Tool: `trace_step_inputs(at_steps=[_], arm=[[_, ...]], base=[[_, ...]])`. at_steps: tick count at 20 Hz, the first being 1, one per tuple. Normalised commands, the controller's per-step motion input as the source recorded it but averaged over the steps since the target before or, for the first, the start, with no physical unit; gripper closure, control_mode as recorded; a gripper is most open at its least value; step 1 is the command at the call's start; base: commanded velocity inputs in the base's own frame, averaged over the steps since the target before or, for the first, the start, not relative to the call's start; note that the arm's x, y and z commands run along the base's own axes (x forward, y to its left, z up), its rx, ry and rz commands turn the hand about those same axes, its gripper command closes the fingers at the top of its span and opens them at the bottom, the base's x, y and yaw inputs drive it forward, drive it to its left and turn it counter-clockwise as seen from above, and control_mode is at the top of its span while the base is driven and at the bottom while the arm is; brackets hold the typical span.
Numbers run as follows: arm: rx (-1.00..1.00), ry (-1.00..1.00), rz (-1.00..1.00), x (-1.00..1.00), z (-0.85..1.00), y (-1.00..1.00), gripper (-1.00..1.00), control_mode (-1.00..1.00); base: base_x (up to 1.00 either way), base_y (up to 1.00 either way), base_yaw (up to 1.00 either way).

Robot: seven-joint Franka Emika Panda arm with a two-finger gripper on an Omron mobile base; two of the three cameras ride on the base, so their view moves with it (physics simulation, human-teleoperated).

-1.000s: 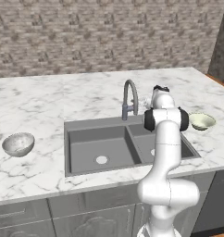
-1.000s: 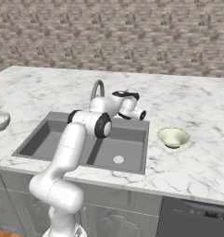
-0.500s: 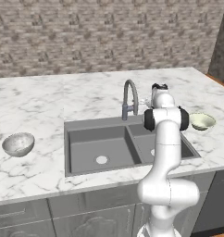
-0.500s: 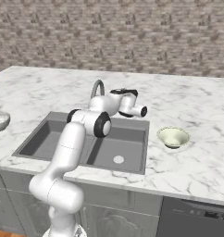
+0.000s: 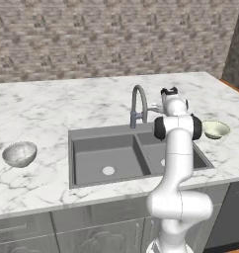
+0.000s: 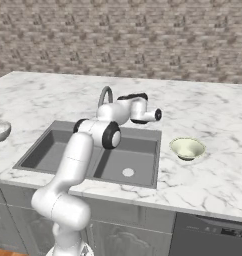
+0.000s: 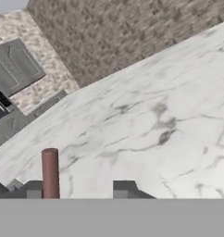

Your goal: Rinse each bowl for a few seconds and place them down in the sink or on the counter.

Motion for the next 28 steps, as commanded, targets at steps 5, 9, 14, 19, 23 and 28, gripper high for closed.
trace_step_inputs(at_steps=[5, 9, 14, 19, 23, 28], arm=[[0.00, 0.16, -0.02, -0.10, -0.55, -0.73, 1.00, -1.00], [-0.01, 0.20, -0.05, -0.03, -0.58, -0.50, 1.00, -1.00], [-0.03, 0.18, -0.06, -0.13, -0.52, -0.43, 1.00, -1.00], [-0.01, 0.12, -0.09, -0.37, -0.10, -0.23, 1.00, -1.00], [0.00, 0.03, -0.09, -0.50, 0.00, -0.19, 1.00, -1.00], [0.00, 0.00, -0.09, -0.71, 0.09, -0.01, -1.00, -1.00]], base=[[0.00, 0.00, 0.00], [0.00, 0.00, 0.00], [0.00, 0.00, 0.00], [0.00, 0.00, 0.00], [0.00, 0.00, 0.00], [0.00, 0.00, 0.00]])
